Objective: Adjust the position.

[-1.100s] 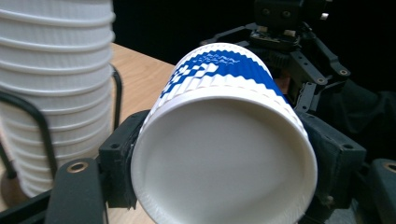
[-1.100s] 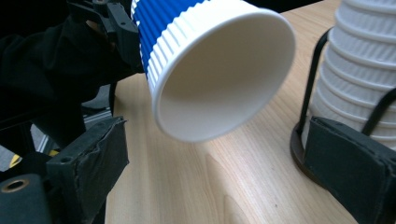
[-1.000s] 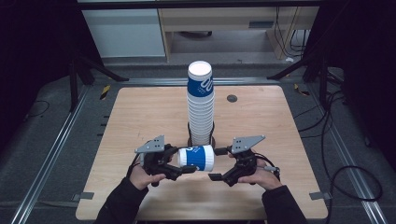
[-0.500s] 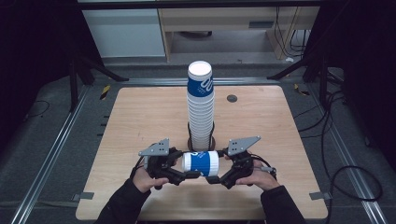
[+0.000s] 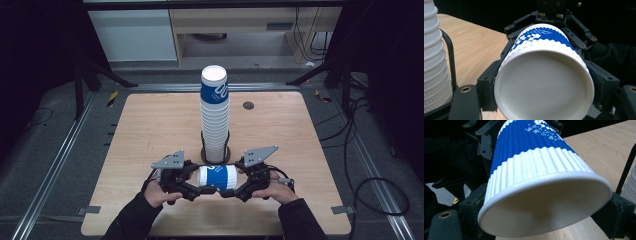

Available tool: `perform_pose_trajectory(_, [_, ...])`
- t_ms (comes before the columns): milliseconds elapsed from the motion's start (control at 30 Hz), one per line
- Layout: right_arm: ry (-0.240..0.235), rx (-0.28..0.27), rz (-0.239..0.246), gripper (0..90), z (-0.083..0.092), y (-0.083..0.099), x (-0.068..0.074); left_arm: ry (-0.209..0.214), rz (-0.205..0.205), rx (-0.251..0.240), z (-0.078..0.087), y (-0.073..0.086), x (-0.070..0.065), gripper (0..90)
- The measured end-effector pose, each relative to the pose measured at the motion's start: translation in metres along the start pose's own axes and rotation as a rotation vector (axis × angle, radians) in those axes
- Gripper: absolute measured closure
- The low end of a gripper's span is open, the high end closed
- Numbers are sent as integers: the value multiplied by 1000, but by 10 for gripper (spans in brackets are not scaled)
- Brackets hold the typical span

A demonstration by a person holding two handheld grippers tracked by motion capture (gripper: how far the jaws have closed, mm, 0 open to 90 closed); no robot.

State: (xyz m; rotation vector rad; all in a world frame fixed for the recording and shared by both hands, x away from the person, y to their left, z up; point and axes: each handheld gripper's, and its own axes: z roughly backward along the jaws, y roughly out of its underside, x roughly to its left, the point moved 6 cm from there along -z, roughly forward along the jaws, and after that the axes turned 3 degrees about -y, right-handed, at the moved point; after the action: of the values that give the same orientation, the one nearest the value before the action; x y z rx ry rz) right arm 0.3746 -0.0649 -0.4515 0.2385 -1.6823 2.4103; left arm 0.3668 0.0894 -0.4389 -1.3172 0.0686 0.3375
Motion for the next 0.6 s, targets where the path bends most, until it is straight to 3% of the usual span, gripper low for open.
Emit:
perform_pose_trajectory(233, [5,2,4,155,1,0,0,-19,-3,16,3,-2,1,217])
perform_pose_trajectory(400, [21,1,11,157,7,-1,-1,-33,7,-5,14,-8,5,197])
perform_pose_trajectory(600, [75,37,33,156,20,-2,-7,-91,1,22,29,-10,13,203])
